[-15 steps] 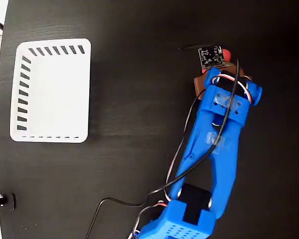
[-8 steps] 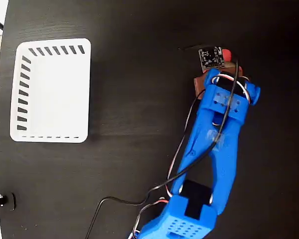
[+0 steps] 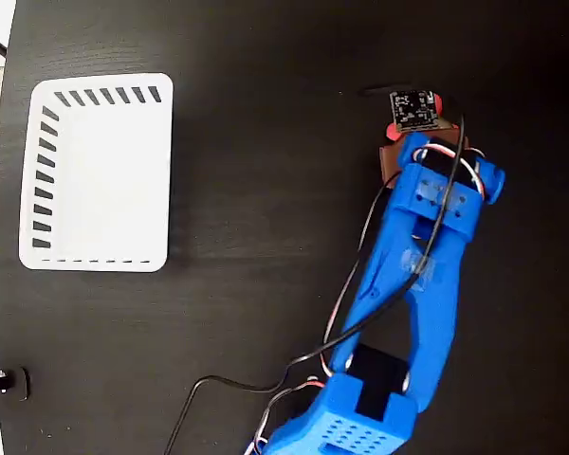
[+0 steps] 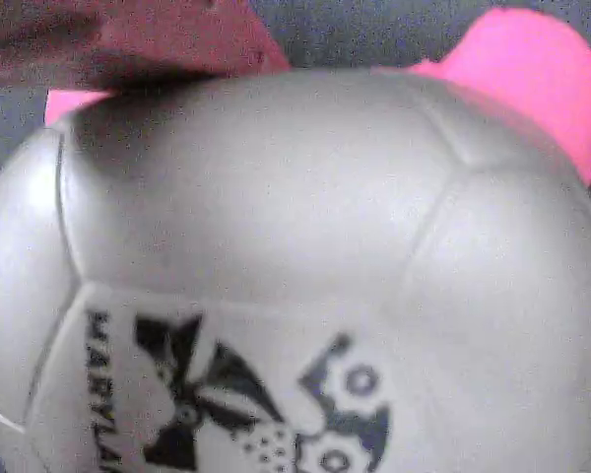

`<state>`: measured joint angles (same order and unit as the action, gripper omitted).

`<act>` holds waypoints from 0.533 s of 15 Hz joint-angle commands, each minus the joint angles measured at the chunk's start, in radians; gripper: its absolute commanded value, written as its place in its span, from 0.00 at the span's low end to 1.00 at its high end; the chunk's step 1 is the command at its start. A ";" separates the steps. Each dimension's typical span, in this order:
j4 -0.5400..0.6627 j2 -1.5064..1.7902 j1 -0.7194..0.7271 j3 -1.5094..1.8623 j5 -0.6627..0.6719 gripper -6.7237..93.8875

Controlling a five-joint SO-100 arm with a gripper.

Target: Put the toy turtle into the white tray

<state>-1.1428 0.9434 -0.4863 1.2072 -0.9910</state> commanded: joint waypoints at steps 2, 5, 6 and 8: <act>0.011 0.052 -0.017 -0.035 -0.014 0.07; 0.020 0.149 -0.006 0.018 0.014 0.07; 0.011 0.219 0.003 0.034 0.035 0.07; 0.012 0.402 0.069 0.101 0.094 0.07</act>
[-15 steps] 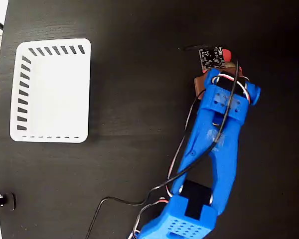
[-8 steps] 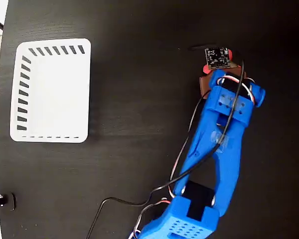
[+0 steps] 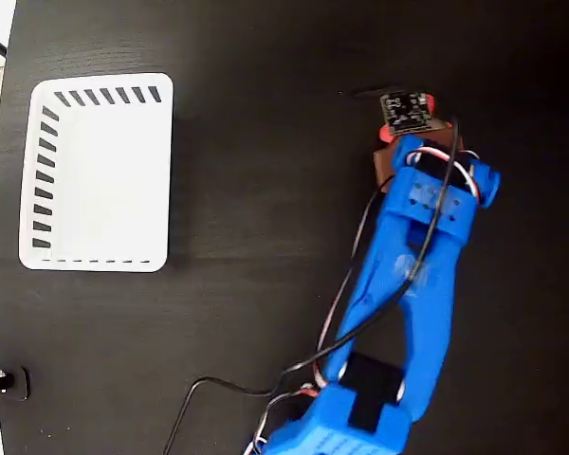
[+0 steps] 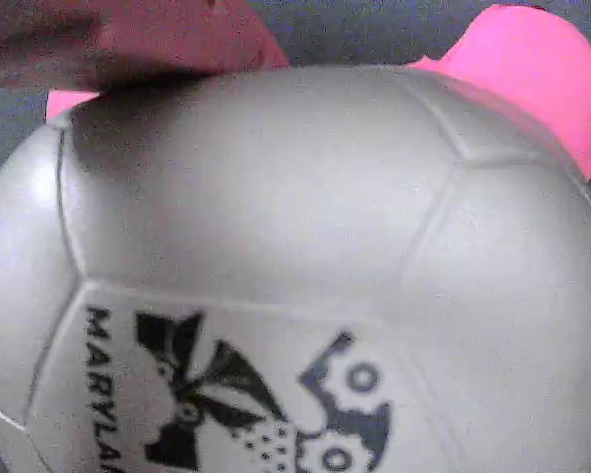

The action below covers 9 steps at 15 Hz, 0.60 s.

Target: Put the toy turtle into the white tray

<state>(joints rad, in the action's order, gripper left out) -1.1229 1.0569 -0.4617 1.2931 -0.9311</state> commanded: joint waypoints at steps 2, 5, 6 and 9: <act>-0.043 0.483 0.150 0.038 0.089 0.07; -0.028 0.729 0.383 0.100 0.270 0.07; 0.003 0.798 0.460 0.146 0.344 0.07; -0.014 0.888 0.649 0.199 0.472 0.07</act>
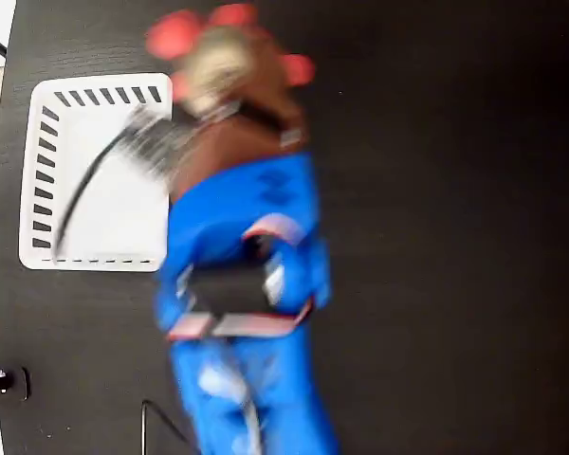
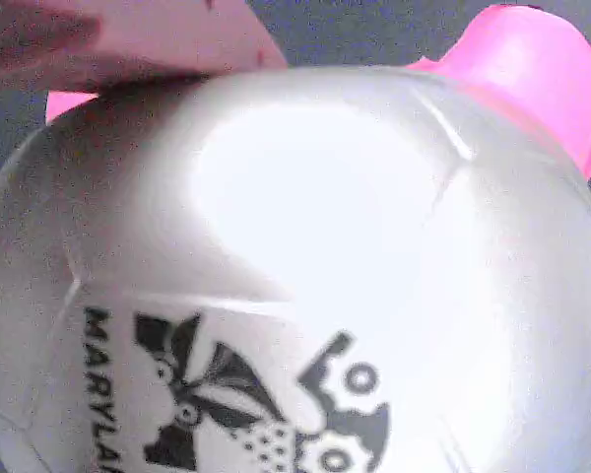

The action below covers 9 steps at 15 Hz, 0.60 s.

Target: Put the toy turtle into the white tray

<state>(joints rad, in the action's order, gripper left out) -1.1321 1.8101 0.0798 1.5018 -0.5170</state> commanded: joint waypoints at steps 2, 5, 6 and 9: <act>-0.052 0.149 0.212 0.014 0.115 0.07; -0.156 0.086 0.285 -0.011 0.219 0.07; -0.189 0.054 0.293 -0.021 0.268 0.07; -0.258 -0.052 0.305 -0.081 0.397 0.07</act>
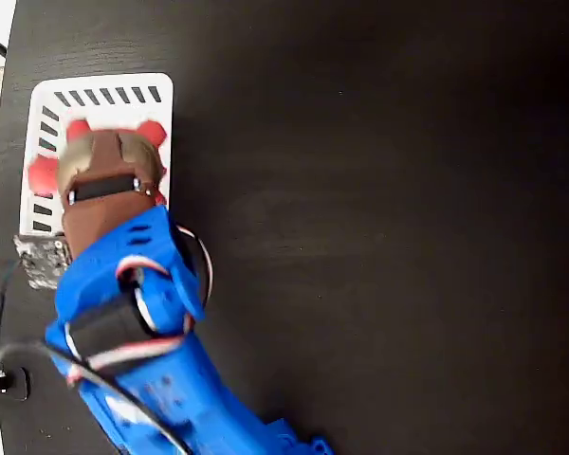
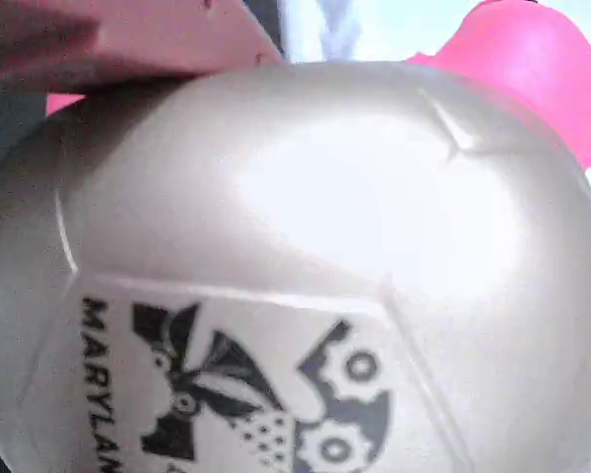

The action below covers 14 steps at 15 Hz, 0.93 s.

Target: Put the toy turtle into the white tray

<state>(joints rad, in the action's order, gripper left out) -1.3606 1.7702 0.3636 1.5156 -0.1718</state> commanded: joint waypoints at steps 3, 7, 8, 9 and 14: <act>-0.044 -0.149 0.051 -0.232 0.112 0.07; -0.101 -0.359 0.097 -0.433 0.094 0.07; -0.097 -0.388 0.100 -0.434 0.091 0.07; -0.084 -0.411 0.098 -0.434 0.083 0.07; -0.064 -0.503 0.074 -0.479 0.074 0.07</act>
<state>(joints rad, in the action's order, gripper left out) -1.4327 1.2303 0.4310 1.1183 -0.0813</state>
